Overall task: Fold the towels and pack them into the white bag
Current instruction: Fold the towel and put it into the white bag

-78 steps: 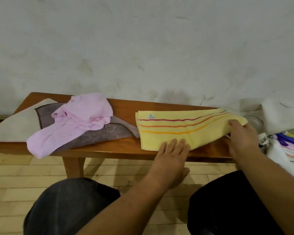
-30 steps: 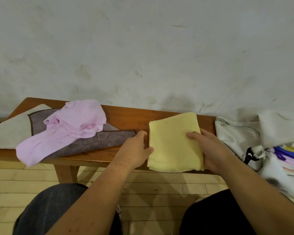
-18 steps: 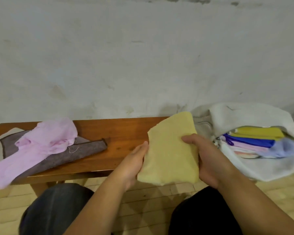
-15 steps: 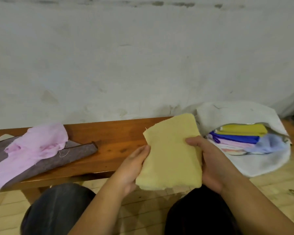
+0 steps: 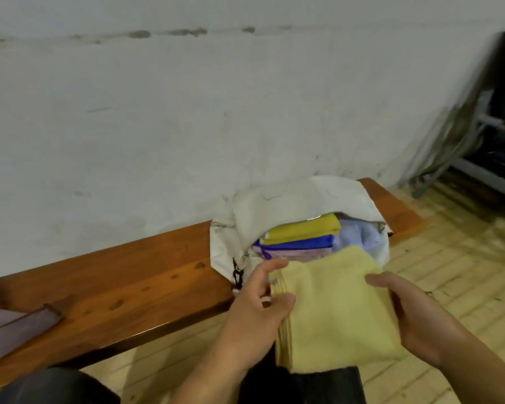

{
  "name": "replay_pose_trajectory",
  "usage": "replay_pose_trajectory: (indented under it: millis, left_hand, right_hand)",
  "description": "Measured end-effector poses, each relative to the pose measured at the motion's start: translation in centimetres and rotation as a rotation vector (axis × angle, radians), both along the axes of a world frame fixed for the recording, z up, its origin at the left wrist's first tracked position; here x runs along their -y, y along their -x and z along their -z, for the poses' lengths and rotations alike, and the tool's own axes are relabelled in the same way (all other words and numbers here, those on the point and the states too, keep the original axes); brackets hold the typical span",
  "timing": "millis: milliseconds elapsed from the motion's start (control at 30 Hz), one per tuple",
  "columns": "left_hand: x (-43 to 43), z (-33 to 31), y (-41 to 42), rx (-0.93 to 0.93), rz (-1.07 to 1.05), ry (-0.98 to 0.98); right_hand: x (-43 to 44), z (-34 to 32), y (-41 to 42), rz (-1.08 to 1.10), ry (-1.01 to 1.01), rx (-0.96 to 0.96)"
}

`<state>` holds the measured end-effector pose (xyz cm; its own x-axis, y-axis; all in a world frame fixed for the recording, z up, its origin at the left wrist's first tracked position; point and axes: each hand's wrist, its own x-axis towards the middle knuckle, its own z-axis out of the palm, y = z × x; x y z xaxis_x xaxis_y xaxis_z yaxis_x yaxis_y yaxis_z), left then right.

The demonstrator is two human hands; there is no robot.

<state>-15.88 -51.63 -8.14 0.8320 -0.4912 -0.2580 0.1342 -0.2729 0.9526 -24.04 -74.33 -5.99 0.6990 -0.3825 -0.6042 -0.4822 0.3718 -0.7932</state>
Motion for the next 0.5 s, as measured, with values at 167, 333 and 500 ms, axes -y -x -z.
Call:
replay_pose_trajectory:
  millis: [167, 333, 500]
  left_hand:
    - [6.2, -1.4, 0.1, 0.037, 0.117, -0.152]
    - [11.3, -2.2, -0.8, 0.097, 0.199, -0.227]
    - [14.8, -2.4, -1.4, 0.102, 0.225, -0.279]
  right_hand:
    - [6.3, 0.3, -1.4, -0.068, 0.270, -0.049]
    - [10.4, 0.6, -6.2, -0.292, 0.513, -0.136]
    - [12.9, 1.5, -11.3, -0.582, 0.694, -0.175]
